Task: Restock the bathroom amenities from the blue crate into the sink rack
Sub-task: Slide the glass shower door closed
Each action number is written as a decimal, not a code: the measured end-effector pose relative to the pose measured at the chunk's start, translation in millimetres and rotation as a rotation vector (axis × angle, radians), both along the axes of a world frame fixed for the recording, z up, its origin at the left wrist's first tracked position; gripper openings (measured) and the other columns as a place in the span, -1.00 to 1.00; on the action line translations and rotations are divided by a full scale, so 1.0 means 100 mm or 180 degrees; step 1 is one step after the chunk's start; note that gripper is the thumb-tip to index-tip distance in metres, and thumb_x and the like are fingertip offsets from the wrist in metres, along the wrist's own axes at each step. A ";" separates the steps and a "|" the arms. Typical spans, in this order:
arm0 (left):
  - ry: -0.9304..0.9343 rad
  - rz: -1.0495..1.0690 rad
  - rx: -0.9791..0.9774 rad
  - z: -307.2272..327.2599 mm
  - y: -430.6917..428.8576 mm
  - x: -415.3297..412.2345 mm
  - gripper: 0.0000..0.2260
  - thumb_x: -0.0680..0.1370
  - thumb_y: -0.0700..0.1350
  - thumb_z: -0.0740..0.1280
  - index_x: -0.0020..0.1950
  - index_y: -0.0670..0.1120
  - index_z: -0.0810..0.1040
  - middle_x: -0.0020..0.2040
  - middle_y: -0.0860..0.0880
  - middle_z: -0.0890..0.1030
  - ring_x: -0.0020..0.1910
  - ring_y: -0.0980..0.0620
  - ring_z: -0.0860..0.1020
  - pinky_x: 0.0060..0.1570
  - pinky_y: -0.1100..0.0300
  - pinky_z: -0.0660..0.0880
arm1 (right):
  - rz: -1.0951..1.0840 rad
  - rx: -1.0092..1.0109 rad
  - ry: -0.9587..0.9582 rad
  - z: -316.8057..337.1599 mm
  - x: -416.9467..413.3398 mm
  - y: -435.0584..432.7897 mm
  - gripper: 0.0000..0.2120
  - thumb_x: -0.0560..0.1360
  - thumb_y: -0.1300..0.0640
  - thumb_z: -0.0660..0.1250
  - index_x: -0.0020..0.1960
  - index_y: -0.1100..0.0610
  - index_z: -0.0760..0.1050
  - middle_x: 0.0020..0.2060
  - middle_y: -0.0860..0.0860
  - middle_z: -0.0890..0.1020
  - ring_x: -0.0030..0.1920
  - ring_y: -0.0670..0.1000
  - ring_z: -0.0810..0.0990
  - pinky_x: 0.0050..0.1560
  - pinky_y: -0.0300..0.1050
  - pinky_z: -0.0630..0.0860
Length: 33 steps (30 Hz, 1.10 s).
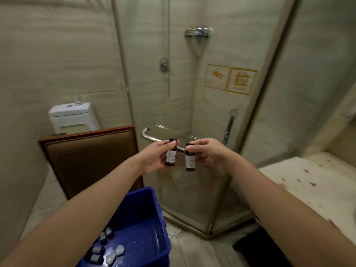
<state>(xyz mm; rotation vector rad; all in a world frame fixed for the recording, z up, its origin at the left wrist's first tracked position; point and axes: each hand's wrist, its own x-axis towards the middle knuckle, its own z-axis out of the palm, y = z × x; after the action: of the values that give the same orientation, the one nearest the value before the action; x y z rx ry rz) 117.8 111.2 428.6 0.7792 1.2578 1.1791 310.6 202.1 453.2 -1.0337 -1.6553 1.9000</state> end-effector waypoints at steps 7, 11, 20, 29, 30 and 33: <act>0.0057 -0.0753 0.0244 0.13 0.29 0.95 -0.73 0.58 -0.05 0.32 0.27 -0.07 0.58 0.01 -0.07 0.66 -0.13 0.02 0.65 -0.19 0.12 0.59 | -0.0882 0.0127 -0.0069 0.09 1.06 -0.21 -0.81 0.39 0.22 0.53 -0.01 0.13 0.63 -0.17 0.04 0.71 -0.19 0.00 0.69 -0.14 -0.09 0.63; 0.0103 -0.1163 0.0384 0.24 0.43 1.57 -0.72 0.60 -0.08 0.30 0.28 -0.10 0.56 0.00 -0.09 0.65 -0.15 0.00 0.62 -0.26 0.16 0.57 | -0.1391 0.0162 -0.0043 0.15 1.71 -0.32 -0.80 0.38 0.21 0.54 -0.02 0.12 0.64 -0.13 0.06 0.72 -0.12 0.03 0.69 -0.11 -0.08 0.60; 0.0113 -0.1574 0.0617 0.50 0.77 2.94 -0.75 0.47 -0.11 0.46 0.12 -0.13 0.61 -0.03 -0.10 0.69 -0.10 -0.02 0.64 0.00 0.07 0.60 | -0.2001 0.0262 0.0003 0.42 3.11 -0.48 -0.82 0.40 0.21 0.51 0.00 0.13 0.62 -0.07 0.08 0.71 -0.06 0.03 0.68 -0.02 -0.04 0.61; 0.0141 -0.2072 0.0768 0.72 0.95 4.44 -0.76 0.46 -0.08 0.47 0.09 -0.10 0.63 -0.03 -0.07 0.71 -0.12 0.03 0.67 -0.15 0.20 0.60 | -0.2366 0.0502 -0.0178 0.65 4.59 -0.54 -0.69 0.40 0.13 0.53 0.11 0.16 0.62 -0.02 0.06 0.72 0.02 0.05 0.70 -0.03 -0.04 0.62; 0.0151 -0.2086 0.0787 0.73 0.97 4.60 -0.75 0.48 -0.09 0.47 0.13 -0.11 0.62 0.00 -0.08 0.71 -0.10 0.02 0.67 -0.14 0.20 0.60 | -0.2380 0.0535 -0.0182 0.67 4.75 -0.54 -0.70 0.40 0.13 0.53 0.10 0.14 0.62 -0.04 0.06 0.73 0.00 0.04 0.71 -0.08 -0.07 0.63; 0.0182 -0.2175 0.0871 0.76 1.01 5.06 -0.72 0.49 -0.09 0.46 0.17 -0.12 0.61 0.03 -0.09 0.70 -0.05 0.02 0.68 -0.10 0.18 0.60 | -0.2480 0.0629 -0.0239 0.69 5.20 -0.53 -0.67 0.37 0.11 0.55 0.10 0.13 0.62 -0.04 0.05 0.73 0.01 0.05 0.70 -0.09 -0.07 0.63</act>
<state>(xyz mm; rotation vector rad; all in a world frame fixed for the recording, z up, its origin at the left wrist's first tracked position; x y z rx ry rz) 624.1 212.4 504.9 1.3242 0.7712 0.7685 830.3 149.2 522.5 -1.4053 -1.1779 1.1754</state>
